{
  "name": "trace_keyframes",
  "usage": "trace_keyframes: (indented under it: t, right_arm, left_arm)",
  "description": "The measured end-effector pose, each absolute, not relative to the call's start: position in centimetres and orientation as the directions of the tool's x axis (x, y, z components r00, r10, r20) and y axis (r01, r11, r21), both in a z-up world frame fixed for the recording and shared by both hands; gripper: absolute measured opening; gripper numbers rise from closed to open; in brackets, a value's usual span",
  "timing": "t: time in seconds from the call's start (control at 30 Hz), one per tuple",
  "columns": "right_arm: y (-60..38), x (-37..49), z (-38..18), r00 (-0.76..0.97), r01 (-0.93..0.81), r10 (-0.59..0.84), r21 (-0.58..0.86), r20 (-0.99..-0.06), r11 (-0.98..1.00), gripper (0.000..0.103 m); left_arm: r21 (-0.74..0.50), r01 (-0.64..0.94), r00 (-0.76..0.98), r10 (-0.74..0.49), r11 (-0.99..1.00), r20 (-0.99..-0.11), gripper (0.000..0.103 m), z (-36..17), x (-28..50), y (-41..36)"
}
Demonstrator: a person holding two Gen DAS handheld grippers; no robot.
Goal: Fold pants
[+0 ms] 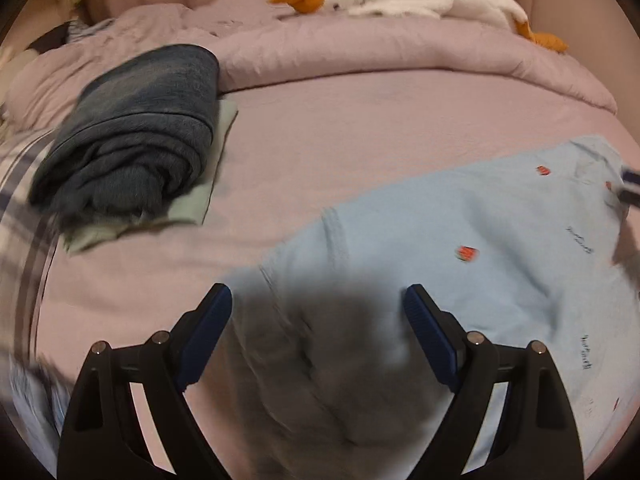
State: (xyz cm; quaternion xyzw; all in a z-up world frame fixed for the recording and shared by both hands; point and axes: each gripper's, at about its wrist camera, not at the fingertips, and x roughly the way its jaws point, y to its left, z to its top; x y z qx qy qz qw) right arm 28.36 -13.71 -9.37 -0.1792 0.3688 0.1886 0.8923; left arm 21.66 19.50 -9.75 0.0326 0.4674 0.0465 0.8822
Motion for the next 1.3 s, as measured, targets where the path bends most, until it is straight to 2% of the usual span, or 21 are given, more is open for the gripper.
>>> trace_keyframes:
  t: [0.17, 0.27, 0.47, 0.57, 0.63, 0.67, 0.7, 0.73, 0.83, 0.9, 0.97, 1.07, 1.13, 1.17, 1.2, 1.23, 1.27, 1.3]
  right_arm:
    - [-7.8, 33.1, -8.7, 0.603, -0.573, 0.219, -0.225, -0.767, 0.788, 0.045]
    - [-5.1, 36.2, -9.3, 0.565, -0.610, 0.192, -0.250, -0.803, 0.752, 0.045]
    - [-2.2, 37.1, -10.4, 0.454, -0.722, 0.219, -0.213, -0.864, 0.658, 0.045]
    - [-1.0, 36.9, -12.0, 0.370, -0.765, 0.167, -0.197, -0.914, 0.613, 0.045]
    - [-0.8, 37.3, -12.4, 0.346, -0.778, 0.165, -0.184, -0.924, 0.601, 0.045]
    - [-0.7, 37.3, -12.3, 0.332, -0.780, 0.169, -0.169, -0.928, 0.602, 0.036]
    - [-0.4, 37.1, -12.2, 0.328, -0.789, 0.162, -0.175, -0.931, 0.589, 0.010]
    - [0.2, 36.7, -12.1, 0.343, -0.798, 0.157, -0.199, -0.926, 0.568, 0.001]
    - [1.4, 35.3, -11.9, 0.407, -0.804, 0.117, -0.294, -0.906, 0.517, 0.001]
    - [1.6, 35.4, -11.1, 0.460, -0.774, 0.131, -0.325, -0.878, 0.543, 0.001]
    - [1.7, 36.4, -11.0, 0.471, -0.737, 0.145, -0.297, -0.870, 0.607, 0.001]
    - [2.4, 36.8, -13.1, 0.536, -0.678, 0.031, -0.409, -0.844, 0.611, 0.001]
    - [2.4, 36.8, -13.0, 0.531, -0.666, 0.055, -0.377, -0.845, 0.644, 0.001]
    - [2.2, 36.7, -12.6, 0.521, -0.666, 0.074, -0.351, -0.851, 0.658, 0.005]
    - [1.5, 36.6, -11.5, 0.478, -0.682, 0.127, -0.276, -0.869, 0.678, 0.015]
    - [0.9, 36.3, -10.9, 0.464, -0.690, 0.155, -0.246, -0.872, 0.680, 0.023]
    - [0.3, 36.1, -10.1, 0.465, -0.696, 0.164, -0.245, -0.870, 0.676, 0.044]
    - [-0.2, 36.2, -9.7, 0.468, -0.696, 0.156, -0.254, -0.870, 0.671, 0.060]
  left_arm:
    - [0.095, 0.018, 0.511, 0.072, 0.995, -0.857, 0.089, -10.4, 24.0, 22.0]
    - [0.037, 0.084, 0.465, -0.007, 0.996, -0.885, 0.089, -11.0, 24.8, 22.8]
    - [-0.082, 0.195, 0.352, -0.147, 0.977, -0.924, 0.089, -11.9, 25.9, 24.1]
    - [-0.070, 0.221, 0.292, -0.134, 0.973, -0.947, 0.082, -12.6, 26.4, 24.1]
    - [-0.073, 0.271, 0.302, -0.157, 0.960, -0.940, 0.056, -12.1, 26.1, 23.3]
    - [-0.072, 0.283, 0.311, -0.163, 0.956, -0.936, 0.032, -11.7, 26.0, 23.1]
    - [-0.027, 0.293, 0.336, -0.129, 0.956, -0.933, 0.021, -11.3, 25.7, 22.7]
    - [-0.022, 0.290, 0.342, -0.125, 0.957, -0.931, 0.021, -11.1, 25.6, 22.6]
    - [0.023, 0.263, 0.387, -0.083, 0.964, -0.918, 0.018, -10.9, 24.9, 22.5]
    - [0.009, 0.216, 0.391, -0.078, 0.976, -0.917, 0.023, -11.1, 24.4, 22.8]
    - [0.009, 0.194, 0.395, -0.069, 0.981, -0.916, 0.027, -11.7, 24.2, 22.7]
    - [0.041, 0.200, 0.407, -0.045, 0.979, -0.912, 0.035, -11.6, 23.5, 22.0]
    - [0.044, 0.203, 0.404, -0.043, 0.978, -0.914, 0.058, -11.2, 23.0, 22.2]
    - [0.040, 0.204, 0.400, -0.046, 0.978, -0.916, 0.076, -11.0, 23.2, 22.7]
    - [0.031, 0.207, 0.398, -0.055, 0.978, -0.916, 0.081, -10.9, 23.0, 23.0]
    - [0.014, 0.211, 0.387, -0.070, 0.977, -0.920, 0.081, -11.0, 22.9, 23.4]
    - [-0.005, 0.217, 0.361, -0.085, 0.976, -0.929, 0.081, -11.3, 22.8, 23.9]
    - [-0.016, 0.224, 0.341, -0.094, 0.974, -0.935, 0.079, -11.6, 22.8, 24.1]
